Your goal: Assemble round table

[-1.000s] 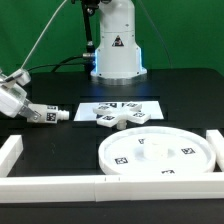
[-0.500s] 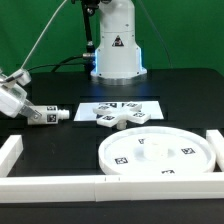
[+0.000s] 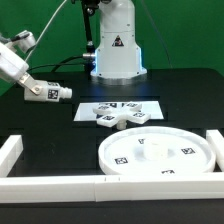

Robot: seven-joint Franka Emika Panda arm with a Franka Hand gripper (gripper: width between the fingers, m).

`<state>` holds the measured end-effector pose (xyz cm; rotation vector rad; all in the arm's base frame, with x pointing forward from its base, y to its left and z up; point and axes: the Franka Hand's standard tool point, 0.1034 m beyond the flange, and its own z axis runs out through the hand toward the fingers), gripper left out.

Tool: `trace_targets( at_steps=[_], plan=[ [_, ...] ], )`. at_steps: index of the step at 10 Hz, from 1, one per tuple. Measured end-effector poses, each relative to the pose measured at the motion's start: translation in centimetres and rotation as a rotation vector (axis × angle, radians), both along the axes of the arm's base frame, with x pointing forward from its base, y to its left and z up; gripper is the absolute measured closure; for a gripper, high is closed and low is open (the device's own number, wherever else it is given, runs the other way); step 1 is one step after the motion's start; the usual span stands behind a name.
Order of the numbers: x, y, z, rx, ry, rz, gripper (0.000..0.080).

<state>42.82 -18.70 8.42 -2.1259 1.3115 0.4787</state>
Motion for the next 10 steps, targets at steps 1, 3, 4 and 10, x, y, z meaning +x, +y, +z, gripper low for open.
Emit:
trace_targets(
  at_steps=[1,3,4,10],
  plan=[
    [-0.3,0.2,-0.3,-0.065,-0.017,-0.009,0.0393],
    [0.5,0.0,-0.3,-0.206,-0.066,-0.018,0.0393],
    [2.2,1.3,1.0,-0.277,-0.082,-0.020,0.0393],
    [7.6,8.3,4.9,-0.648,-0.267,-0.120,0.0393]
  ],
)
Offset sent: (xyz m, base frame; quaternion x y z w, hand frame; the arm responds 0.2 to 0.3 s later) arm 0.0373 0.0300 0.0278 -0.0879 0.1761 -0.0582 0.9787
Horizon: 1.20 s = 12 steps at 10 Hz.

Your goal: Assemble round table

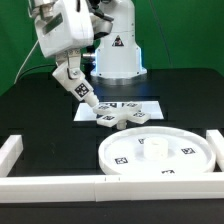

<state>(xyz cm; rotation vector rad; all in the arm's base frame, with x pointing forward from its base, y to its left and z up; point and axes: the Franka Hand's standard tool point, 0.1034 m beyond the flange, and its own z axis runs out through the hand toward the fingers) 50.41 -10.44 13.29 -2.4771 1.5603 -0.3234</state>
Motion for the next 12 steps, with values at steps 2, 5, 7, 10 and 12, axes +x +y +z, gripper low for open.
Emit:
trace_targets(
  at_steps=[2,5,7,10,12],
  plan=[
    [1.5,2.5,0.6,-0.045,-0.021,0.017,0.0393],
    [5.4,8.5,2.7,-0.096,-0.047,0.177,0.0393],
    [5.1,8.0,2.4,-0.083,-0.048,0.157,0.0393],
    [5.1,9.0,1.5,-0.138,-0.034,0.308,0.0393],
    [5.9,10.8,1.1,-0.189,0.010,0.494,0.0393]
  ],
)
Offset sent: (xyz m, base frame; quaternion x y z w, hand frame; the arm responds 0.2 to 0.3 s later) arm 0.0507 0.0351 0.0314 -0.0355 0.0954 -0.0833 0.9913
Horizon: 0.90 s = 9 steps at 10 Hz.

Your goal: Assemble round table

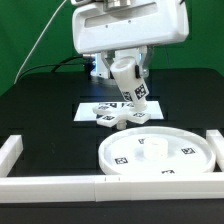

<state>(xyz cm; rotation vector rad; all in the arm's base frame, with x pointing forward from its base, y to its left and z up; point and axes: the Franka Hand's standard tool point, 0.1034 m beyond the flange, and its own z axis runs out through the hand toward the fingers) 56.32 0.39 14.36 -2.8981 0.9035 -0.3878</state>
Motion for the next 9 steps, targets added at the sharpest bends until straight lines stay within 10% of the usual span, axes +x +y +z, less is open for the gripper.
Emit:
trace_targets(
  at_steps=[9],
  plan=[
    [0.0,1.6,-1.6,-0.071,-0.056,0.177,0.0393]
  ],
)
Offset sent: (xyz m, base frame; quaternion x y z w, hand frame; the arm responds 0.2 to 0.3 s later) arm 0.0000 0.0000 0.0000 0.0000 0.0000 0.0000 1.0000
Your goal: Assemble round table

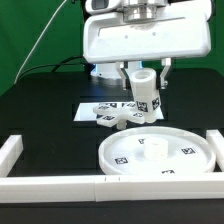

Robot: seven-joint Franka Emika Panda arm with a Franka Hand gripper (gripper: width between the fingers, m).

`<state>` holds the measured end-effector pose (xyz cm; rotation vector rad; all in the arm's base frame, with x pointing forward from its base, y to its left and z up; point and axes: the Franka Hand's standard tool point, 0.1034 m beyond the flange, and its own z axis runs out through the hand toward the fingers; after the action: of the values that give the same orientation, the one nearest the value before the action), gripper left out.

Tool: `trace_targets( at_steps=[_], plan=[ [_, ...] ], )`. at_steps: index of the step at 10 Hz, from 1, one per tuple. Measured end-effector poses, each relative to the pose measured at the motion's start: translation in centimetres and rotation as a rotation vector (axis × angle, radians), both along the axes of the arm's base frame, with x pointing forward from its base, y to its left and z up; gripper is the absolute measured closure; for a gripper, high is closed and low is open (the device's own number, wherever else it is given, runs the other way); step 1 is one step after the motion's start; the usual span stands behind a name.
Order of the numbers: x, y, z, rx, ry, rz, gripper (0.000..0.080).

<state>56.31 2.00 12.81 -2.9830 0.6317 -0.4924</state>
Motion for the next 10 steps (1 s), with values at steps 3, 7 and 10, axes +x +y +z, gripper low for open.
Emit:
trace_targets(
  at_steps=[3,7,10],
  plan=[
    [0.0,0.0,0.0,-0.001,0.000,0.003,0.0393],
    [1.2,2.7,0.0,-0.065,-0.063,0.136,0.0393],
    [1.3,2.5,-0.1,-0.075,-0.075,0.146,0.0393]
  ],
)
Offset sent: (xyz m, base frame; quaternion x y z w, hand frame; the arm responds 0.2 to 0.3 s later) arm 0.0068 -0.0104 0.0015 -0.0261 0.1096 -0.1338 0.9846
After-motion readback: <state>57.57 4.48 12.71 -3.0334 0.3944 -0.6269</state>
